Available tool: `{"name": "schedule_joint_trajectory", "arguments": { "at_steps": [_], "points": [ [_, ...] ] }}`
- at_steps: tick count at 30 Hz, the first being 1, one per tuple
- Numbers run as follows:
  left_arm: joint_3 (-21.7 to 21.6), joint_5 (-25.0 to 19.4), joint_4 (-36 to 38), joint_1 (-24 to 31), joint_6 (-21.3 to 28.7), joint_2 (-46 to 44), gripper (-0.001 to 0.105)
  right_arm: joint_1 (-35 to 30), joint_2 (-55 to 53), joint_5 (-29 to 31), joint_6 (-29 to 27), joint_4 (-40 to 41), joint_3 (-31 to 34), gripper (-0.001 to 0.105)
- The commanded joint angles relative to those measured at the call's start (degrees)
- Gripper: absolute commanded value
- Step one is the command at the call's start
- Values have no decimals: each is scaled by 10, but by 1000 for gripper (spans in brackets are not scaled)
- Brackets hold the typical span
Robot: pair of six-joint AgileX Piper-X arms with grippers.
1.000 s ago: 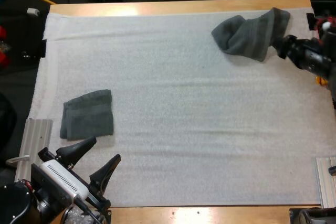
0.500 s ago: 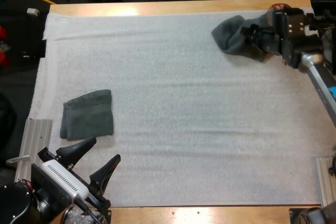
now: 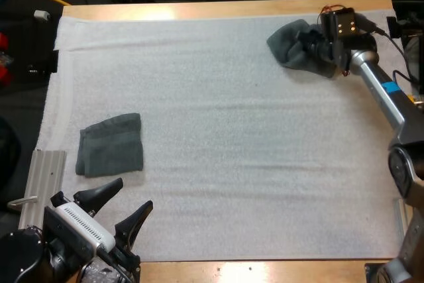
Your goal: Pick towel from pile, fold and stack
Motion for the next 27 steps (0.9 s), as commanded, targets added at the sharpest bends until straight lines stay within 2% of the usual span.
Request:
{"name": "schedule_joint_trajectory", "arguments": {
  "at_steps": [1, 4, 7, 11, 13, 15, 24, 27],
  "points": [
    [-3, 3, -1, -3, -7, 2, 59, 1, 11, 7, 2, 0, -10, 67],
    [-3, 3, -1, -3, -7, 2, 59, 1, 40, 7, 2, 0, -22, 66],
    [-3, 3, -1, -3, -7, 2, 59, 1, 58, 7, 2, 4, -23, 55],
    [-3, 3, -1, -3, -7, 2, 59, 1, 72, 7, 2, 20, -23, 30],
    [-3, 3, -1, -3, -7, 2, 59, 1, 71, 6, 0, 35, -23, 11],
    [-3, 3, -1, -3, -7, 2, 59, 1, 63, -5, -21, 46, -24, 0],
    [-3, 3, -1, -3, -7, 2, 59, 27, -55, 16, -164, 67, -24, 0],
    [-3, 3, -1, -3, -9, 2, 59, 44, -108, 18, -196, 80, -24, 0]
  ]
}}
